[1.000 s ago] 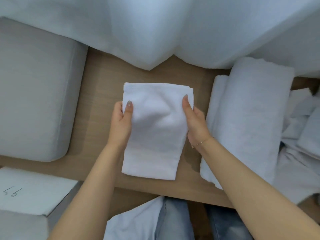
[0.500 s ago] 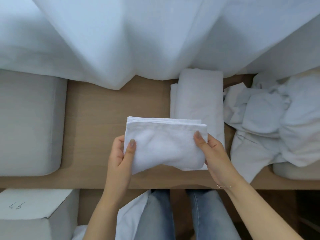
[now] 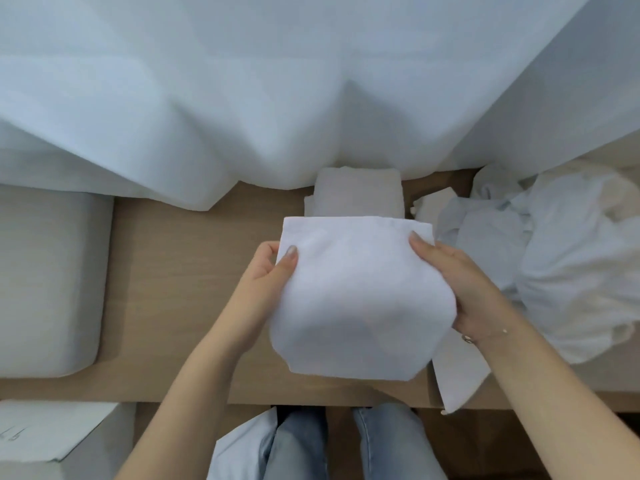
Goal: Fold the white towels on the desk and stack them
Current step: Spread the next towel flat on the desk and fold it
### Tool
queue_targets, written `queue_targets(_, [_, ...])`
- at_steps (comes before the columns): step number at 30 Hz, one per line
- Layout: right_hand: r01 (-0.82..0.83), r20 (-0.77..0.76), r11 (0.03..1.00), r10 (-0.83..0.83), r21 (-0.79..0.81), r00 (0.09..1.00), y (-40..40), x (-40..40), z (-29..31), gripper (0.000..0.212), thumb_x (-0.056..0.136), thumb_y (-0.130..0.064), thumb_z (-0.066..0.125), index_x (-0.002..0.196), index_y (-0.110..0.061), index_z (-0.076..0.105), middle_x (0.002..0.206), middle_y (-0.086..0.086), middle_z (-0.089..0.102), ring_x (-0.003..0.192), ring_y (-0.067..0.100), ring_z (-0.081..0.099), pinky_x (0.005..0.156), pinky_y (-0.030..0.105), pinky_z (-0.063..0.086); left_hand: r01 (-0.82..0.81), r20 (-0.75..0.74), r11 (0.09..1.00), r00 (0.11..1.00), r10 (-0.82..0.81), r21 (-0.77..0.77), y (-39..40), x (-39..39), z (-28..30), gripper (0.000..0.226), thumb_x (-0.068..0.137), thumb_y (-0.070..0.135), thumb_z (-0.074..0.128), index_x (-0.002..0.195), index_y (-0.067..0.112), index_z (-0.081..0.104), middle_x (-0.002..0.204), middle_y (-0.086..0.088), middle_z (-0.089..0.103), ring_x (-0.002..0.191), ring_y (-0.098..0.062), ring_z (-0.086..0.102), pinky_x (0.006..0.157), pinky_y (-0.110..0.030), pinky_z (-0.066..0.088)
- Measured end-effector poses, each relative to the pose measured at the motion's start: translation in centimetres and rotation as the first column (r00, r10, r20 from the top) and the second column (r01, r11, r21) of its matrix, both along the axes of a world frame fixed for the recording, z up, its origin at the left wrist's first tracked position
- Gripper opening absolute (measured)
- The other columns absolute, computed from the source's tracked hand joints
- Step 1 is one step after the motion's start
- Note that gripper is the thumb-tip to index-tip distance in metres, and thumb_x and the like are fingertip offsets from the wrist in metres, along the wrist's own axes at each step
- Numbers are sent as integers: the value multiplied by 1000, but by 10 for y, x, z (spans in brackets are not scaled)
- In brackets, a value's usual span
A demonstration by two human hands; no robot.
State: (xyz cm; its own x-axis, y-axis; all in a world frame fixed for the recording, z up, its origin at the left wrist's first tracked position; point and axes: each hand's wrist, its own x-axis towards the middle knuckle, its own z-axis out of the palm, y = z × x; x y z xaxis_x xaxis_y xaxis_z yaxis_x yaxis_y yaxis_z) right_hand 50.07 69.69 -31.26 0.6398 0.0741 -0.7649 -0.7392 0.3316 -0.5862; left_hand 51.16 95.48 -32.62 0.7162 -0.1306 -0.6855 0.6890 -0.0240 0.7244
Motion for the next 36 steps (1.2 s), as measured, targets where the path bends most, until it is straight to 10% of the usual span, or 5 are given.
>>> queue_targets(10, [-40, 121, 966, 73, -256, 990, -43, 119, -147, 31, 96, -32, 57, 121, -14, 61, 116, 4, 69, 100, 17, 68, 83, 28, 57, -140, 178, 979, 977, 113, 150, -71, 96, -146, 7, 102, 33, 50, 102, 26, 48, 102, 8, 61, 78, 8, 64, 63, -12, 49])
queue_targets(22, [39, 140, 877, 32, -478, 990, -34, 161, -208, 22, 93, -29, 64, 93, -7, 62, 96, 13, 62, 89, 24, 59, 93, 48, 49, -277, 161, 948, 954, 252, 155, -84, 149, -204, 22, 99, 26, 56, 118, 22, 46, 112, 5, 61, 100, -13, 64, 80, -25, 54])
queue_targets(27, [64, 55, 946, -49, -317, 997, -41, 122, -196, 39, 84, -32, 74, 113, -9, 61, 109, 8, 69, 87, 15, 70, 75, 27, 58, -212, 103, 960, 975, 195, 181, -71, 109, -186, 38, 91, 36, 68, 118, 22, 46, 113, 3, 61, 98, -12, 65, 74, -23, 54])
queue_targets(31, [-109, -63, 965, 97, -238, 993, -54, 56, -183, 51, 76, -38, 78, 117, -13, 61, 114, 3, 70, 105, 20, 66, 96, 37, 52, -77, -24, 977, 996, 83, 199, -54, 28, -167, 45, 90, 41, 67, 124, 20, 45, 118, 1, 62, 100, -10, 66, 74, -24, 55])
queue_targets(36, [-394, -192, 897, 358, -201, 914, -51, -54, -172, 56, 77, -35, 78, 126, -15, 59, 116, -1, 70, 104, 14, 67, 89, 32, 55, 39, -172, 979, 985, -4, 201, -38, -76, -148, 46, 93, 44, 61, 130, 21, 48, 125, 6, 62, 108, -11, 63, 83, -28, 54])
